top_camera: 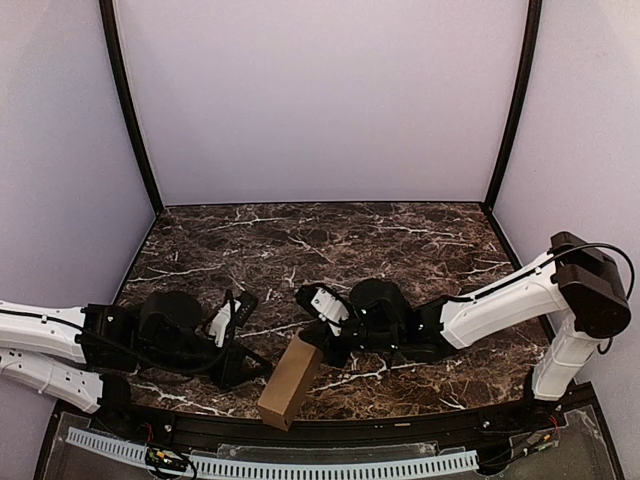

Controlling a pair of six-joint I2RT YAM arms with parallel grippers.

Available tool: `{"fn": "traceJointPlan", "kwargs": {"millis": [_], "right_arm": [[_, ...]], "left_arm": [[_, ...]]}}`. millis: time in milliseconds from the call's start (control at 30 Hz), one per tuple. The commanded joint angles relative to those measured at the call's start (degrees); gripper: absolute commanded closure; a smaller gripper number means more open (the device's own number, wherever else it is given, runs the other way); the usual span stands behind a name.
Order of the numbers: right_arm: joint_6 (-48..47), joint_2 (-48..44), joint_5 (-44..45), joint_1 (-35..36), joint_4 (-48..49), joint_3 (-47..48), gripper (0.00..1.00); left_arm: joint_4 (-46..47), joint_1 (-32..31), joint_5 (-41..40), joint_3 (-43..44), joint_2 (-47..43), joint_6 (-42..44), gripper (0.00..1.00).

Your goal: Fold the paper box

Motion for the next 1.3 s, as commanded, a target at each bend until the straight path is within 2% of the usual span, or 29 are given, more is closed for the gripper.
{"fn": "traceJointPlan", "kwargs": {"millis": [0,267,533,733,867,1033,1133,1267], "right_arm": [[0.84,-1.62,2.81,0.75,-9.69,-4.20,1.00],[2.12,-6.56,7.61,3.34,-13.04,-8.29,1.00],[1.52,-13.75,10.39,3.64,-15.79,-9.41,1.00],[1.68,-24.27,9.66,3.60,-21.47,-9.41,1.00],[2.31,-31.11,6.65,3.59,-30.12,-9.49,1.00],[5.83,-35.24,-1.16,3.60,-38.09,-11.06,1.00],[10.68,-34.95,-5.10,3.72,-37.76,-13.05,1.00],[17.80,-32.62,-7.61,3.69,-32.26,-15.29,1.00]], "left_arm": [[-6.84,-0.04,-3.90,2.17,4.69,3.18,0.95],[-0.24,-0.05,3.27,7.12,19.18,3.84,0.99],[-2.31,-0.08,3.79,13.00,24.31,5.86,0.99],[-5.57,0.00,1.88,16.33,24.62,7.15,0.99],[-8.08,-0.03,-0.25,18.87,24.36,8.04,0.98],[-17.01,-0.02,-9.23,24.14,25.27,10.13,0.96],[-21.21,0.54,-12.21,28.38,27.67,11.07,0.95],[-26.64,1.27,-15.24,32.18,33.35,10.51,0.99]]}}
